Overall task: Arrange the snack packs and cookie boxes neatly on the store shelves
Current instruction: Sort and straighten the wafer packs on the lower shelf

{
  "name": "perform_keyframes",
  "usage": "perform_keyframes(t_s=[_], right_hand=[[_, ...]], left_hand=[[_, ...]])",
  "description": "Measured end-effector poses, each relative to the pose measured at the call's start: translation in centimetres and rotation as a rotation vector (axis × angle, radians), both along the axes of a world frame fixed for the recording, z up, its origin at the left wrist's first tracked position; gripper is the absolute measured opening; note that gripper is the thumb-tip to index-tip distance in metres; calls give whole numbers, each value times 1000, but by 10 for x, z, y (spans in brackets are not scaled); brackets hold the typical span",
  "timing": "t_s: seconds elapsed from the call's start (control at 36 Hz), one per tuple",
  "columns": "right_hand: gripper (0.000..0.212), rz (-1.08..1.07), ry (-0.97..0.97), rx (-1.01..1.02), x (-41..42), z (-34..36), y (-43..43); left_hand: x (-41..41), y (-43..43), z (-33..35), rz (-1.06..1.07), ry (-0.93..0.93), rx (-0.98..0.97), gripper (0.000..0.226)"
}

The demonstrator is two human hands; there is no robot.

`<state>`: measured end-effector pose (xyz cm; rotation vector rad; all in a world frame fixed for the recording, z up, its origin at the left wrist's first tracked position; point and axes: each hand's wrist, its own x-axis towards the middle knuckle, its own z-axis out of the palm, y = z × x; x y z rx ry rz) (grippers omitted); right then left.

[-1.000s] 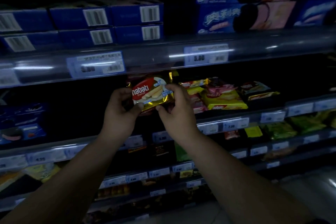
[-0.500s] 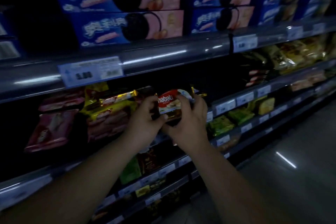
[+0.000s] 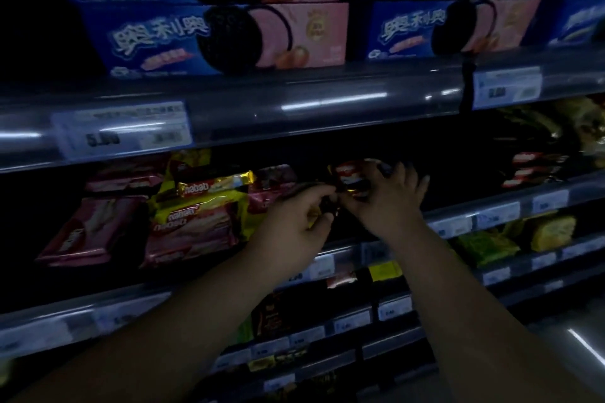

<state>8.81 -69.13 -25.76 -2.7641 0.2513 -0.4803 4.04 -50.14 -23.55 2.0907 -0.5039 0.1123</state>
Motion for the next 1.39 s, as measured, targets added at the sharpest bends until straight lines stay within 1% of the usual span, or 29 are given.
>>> perform_keyframes(t_s=[0.06,0.11,0.17,0.19,0.28,0.33,0.44,0.53,0.58,0.67,0.72,0.78,0.89,1.0,1.06,1.11,1.19,1.22,1.28,1.33,1.39], right_hand=[[91,18,-4,21,-8,9,12],[89,72,-105,43,-22,17,37],[83,157,-213,25,-38,22,73],[81,201,-236,6,-47,24,94],[78,329,-193,-45,-65,23,157],[77,378,-151,-71,-71,21,193],[84,406,-86,-63,-77,19,249],[81,421,-82,-90,-80,18,281],[79,442,-57,-113,-80,17,298],[78,487,-20,-175,-78,15,323],[74,513,8,-222,-77,11,337],[71,539,42,-240,-77,6,347],[66,571,95,-219,-82,-1,359],[66,554,93,-215,-89,-4,359],[66,569,105,-205,-94,-4,358],[63,634,117,-183,-101,-2,359],[59,770,164,-126,-113,6,359],[60,794,180,-105,-114,8,359],[58,792,148,-98,-114,9,357],[58,740,96,-95,-111,8,353],[61,693,85,-78,-109,7,351]], left_hand=[[-5,18,0,-10,-78,61,39],[-9,42,1,-8,-165,113,40],[-14,72,1,21,-257,162,44],[-16,88,2,49,-301,194,45],[-26,136,4,98,-352,248,50],[-33,168,5,116,-379,284,55],[-45,228,3,190,-365,326,59],[-48,263,-2,266,-395,385,56],[-48,281,-5,317,-382,428,59],[-45,302,-13,384,-310,497,65],[-42,314,-16,385,-231,551,68],[-42,321,-19,369,-196,549,64],[-48,328,-21,326,-139,518,50],[-52,332,-24,294,-140,487,48],[-54,333,-22,315,-126,489,45],[-56,335,-22,387,-101,513,49],[-57,343,-23,490,-84,575,69],[-56,347,-24,509,-83,581,70],[-54,354,-24,530,-87,576,66],[-52,359,-22,528,-99,591,61],[-53,359,-20,502,-114,614,56]])
